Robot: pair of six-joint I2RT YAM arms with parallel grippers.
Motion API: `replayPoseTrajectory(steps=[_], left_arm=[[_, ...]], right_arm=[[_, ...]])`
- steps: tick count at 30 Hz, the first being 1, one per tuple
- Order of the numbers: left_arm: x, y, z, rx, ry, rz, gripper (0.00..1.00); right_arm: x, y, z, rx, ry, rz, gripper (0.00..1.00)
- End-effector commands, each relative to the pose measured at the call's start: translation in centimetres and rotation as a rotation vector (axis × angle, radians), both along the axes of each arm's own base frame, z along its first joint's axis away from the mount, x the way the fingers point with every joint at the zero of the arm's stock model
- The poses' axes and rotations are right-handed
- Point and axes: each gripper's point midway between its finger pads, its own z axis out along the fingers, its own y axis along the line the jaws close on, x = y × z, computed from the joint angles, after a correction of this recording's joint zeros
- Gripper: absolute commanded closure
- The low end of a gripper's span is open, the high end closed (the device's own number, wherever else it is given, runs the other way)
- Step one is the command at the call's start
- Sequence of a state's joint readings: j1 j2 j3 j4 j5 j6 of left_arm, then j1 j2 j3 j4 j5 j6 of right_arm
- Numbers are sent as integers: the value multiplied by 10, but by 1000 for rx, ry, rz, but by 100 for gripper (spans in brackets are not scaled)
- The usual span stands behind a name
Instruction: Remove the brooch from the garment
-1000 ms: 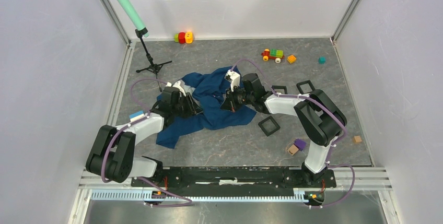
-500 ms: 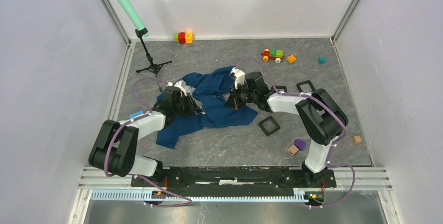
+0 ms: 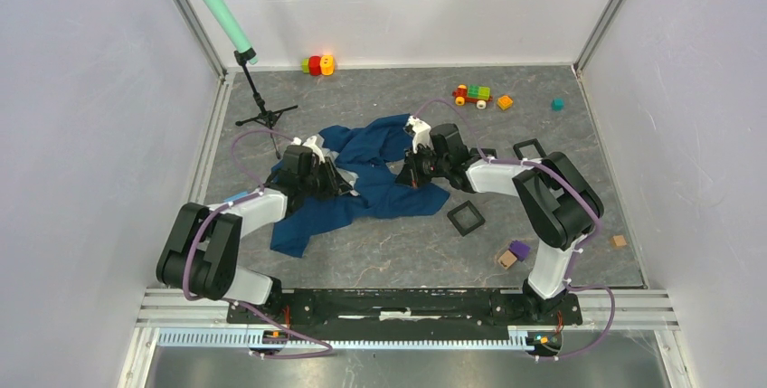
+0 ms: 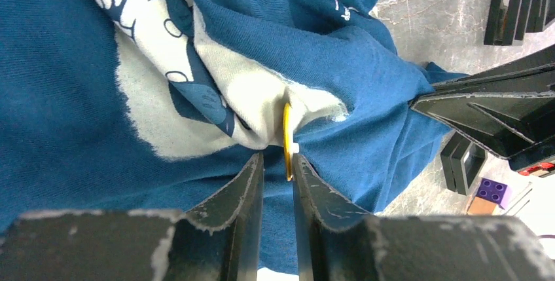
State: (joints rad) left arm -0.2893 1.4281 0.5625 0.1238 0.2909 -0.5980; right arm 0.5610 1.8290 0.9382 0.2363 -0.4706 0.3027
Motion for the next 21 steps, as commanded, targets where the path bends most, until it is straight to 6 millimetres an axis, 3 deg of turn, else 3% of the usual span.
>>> replayPoseTrajectory(steps=[1,4,7,11,21], left_arm=[[16,-13,18,-40,-86,-74,74],[17,-18,16,-63,-73,-86,83],[18,-17,16,-63,-81,-79,97],[17,-7,25,-18,-121,-49,98],[8,22,53,111,-193,18,98]], right_arm=[[1,0,-1,0,1,-2,100],[0,0,-1,2,1,0,100],[-1,0,-1,5,4,5,100],[-1,0,3,9,-10,6,97],[1,3,43,57,-96,24,72]])
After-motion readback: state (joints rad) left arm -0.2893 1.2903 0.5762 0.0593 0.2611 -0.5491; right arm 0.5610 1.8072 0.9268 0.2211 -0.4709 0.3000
